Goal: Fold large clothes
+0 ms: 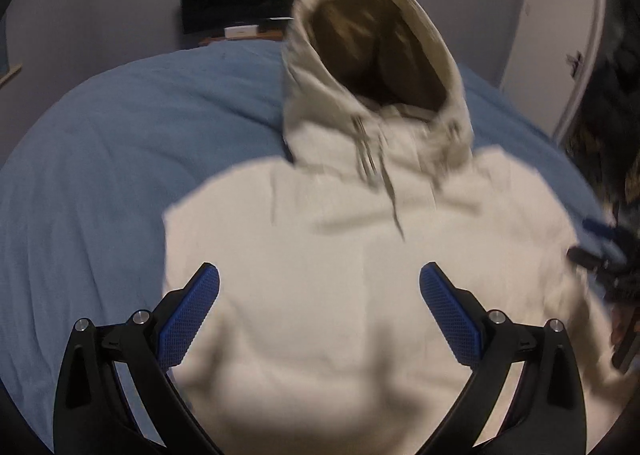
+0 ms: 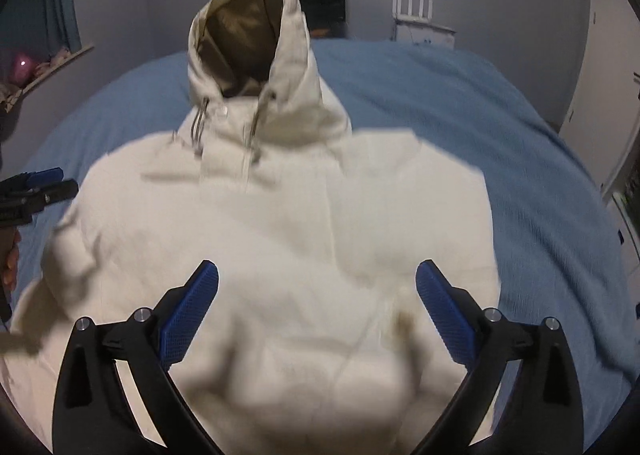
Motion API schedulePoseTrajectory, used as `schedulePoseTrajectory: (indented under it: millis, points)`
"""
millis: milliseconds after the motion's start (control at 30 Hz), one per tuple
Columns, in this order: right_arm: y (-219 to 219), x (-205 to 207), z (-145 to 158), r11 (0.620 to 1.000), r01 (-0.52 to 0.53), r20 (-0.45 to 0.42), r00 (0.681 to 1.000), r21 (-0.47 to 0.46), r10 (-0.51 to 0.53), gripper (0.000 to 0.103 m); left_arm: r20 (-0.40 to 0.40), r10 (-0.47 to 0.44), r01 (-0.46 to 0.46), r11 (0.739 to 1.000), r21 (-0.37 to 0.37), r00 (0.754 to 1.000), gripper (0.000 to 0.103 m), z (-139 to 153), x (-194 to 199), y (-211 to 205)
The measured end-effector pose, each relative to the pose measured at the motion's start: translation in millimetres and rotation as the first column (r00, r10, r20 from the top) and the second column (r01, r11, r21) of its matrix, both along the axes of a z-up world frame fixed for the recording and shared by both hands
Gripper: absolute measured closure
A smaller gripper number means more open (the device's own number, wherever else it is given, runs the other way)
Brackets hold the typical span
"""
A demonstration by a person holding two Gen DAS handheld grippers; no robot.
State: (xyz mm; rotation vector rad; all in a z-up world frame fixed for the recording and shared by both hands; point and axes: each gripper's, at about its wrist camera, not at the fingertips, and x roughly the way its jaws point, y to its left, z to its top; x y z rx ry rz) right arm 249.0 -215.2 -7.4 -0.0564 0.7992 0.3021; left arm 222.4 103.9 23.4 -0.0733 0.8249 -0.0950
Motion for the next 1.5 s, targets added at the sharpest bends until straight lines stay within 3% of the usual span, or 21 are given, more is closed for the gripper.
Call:
schedulePoseTrajectory:
  millis: [200, 367, 567, 633, 667, 700, 800, 933, 1033, 1167, 1200, 1267, 1300, 1333, 1367, 1500]
  points:
    - [30.4, 86.2, 28.2, 0.998, 0.061, 0.052, 0.997, 0.005, -0.061, 0.008, 0.018, 0.113, -0.114, 0.993, 0.025, 0.993, 0.006, 17.2, 61.6, 16.7]
    - [63.3, 153.8, 39.0, 0.996, 0.079, 0.094, 0.992, 0.029, -0.081, 0.009, 0.005, 0.128, -0.128, 0.991, 0.048, 0.992, 0.006, 14.3, 98.5, 16.1]
    - [94.2, 204.4, 35.6, 0.998, 0.048, 0.067, 0.996, 0.049, -0.051, 0.034, -0.03, 0.078, -0.075, 0.995, 0.07, 0.997, 0.006, -0.9, 117.9, 12.2]
    - [97.4, 212.8, 30.8, 0.998, 0.052, 0.045, 0.998, 0.036, -0.053, 0.049, -0.032, 0.061, -0.059, 0.996, 0.064, 0.998, 0.006, -3.8, 121.7, 10.8]
    - [97.6, 215.6, 27.9, 0.998, 0.04, 0.035, 0.998, 0.04, -0.042, 0.073, -0.03, 0.057, -0.055, 0.997, 0.059, 0.998, 0.006, -4.3, 122.5, 10.5]
    - [96.4, 215.3, 26.4, 0.998, 0.038, 0.037, 0.999, 0.042, -0.04, 0.081, -0.023, 0.055, -0.054, 0.997, 0.05, 0.998, 0.006, -4.5, 123.3, 11.0]
    - [88.7, 201.2, 28.8, 0.997, 0.008, 0.079, 0.997, 0.076, -0.014, 0.093, -0.004, 0.055, -0.055, 0.998, 0.041, 0.998, 0.006, -3.3, 125.6, 11.5]
    - [81.7, 165.5, 32.3, 0.998, -0.041, 0.173, 0.984, 0.046, 0.033, 0.096, 0.078, 0.042, -0.046, 0.998, 0.045, 0.996, 0.007, 7.6, 123.8, 14.8]
    - [70.6, 128.0, 32.4, 0.996, -0.091, 0.24, 0.967, 0.025, 0.083, 0.096, 0.157, 0.06, -0.079, 0.989, 0.123, 0.986, 0.007, 20.1, 122.3, 15.6]
    - [57.5, 95.9, 25.1, 0.991, -0.13, 0.248, 0.961, 0.025, 0.12, 0.096, 0.223, 0.055, -0.097, 0.979, 0.18, 0.973, 0.012, 28.7, 116.6, 13.2]
    - [54.9, 87.5, 22.4, 0.99, -0.138, 0.253, 0.959, 0.014, 0.13, 0.096, 0.226, 0.03, -0.079, 0.974, 0.211, 0.974, 0.018, 27.4, 113.2, 8.3]
    - [54.0, 74.4, 17.9, 0.988, -0.155, 0.26, 0.953, -0.015, 0.154, 0.096, 0.2, -0.049, -0.01, 0.959, 0.285, 0.979, 0.051, 20.3, 107.0, -5.4]
    - [54.3, 68.6, 17.8, 0.987, -0.159, 0.263, 0.951, -0.029, 0.161, 0.096, 0.175, -0.091, 0.025, 0.938, 0.346, 0.98, 0.078, 14.6, 101.5, -14.8]
    - [52.9, 62.7, 16.0, 0.986, -0.164, 0.26, 0.951, -0.03, 0.167, 0.096, 0.166, -0.108, 0.035, 0.921, 0.388, 0.98, 0.088, 11.3, 95.4, -20.1]
    - [51.6, 58.9, 14.8, 0.986, -0.168, 0.255, 0.952, -0.022, 0.168, 0.096, 0.173, -0.12, 0.04, 0.912, 0.409, 0.978, 0.09, 10.1, 86.8, -23.7]
    - [45.1, 39.0, 15.4, 0.978, -0.206, 0.261, 0.944, -0.003, 0.2, 0.096, 0.209, -0.12, 0.038, 0.933, 0.358, 0.971, 0.095, 16.7, 36.6, -19.5]
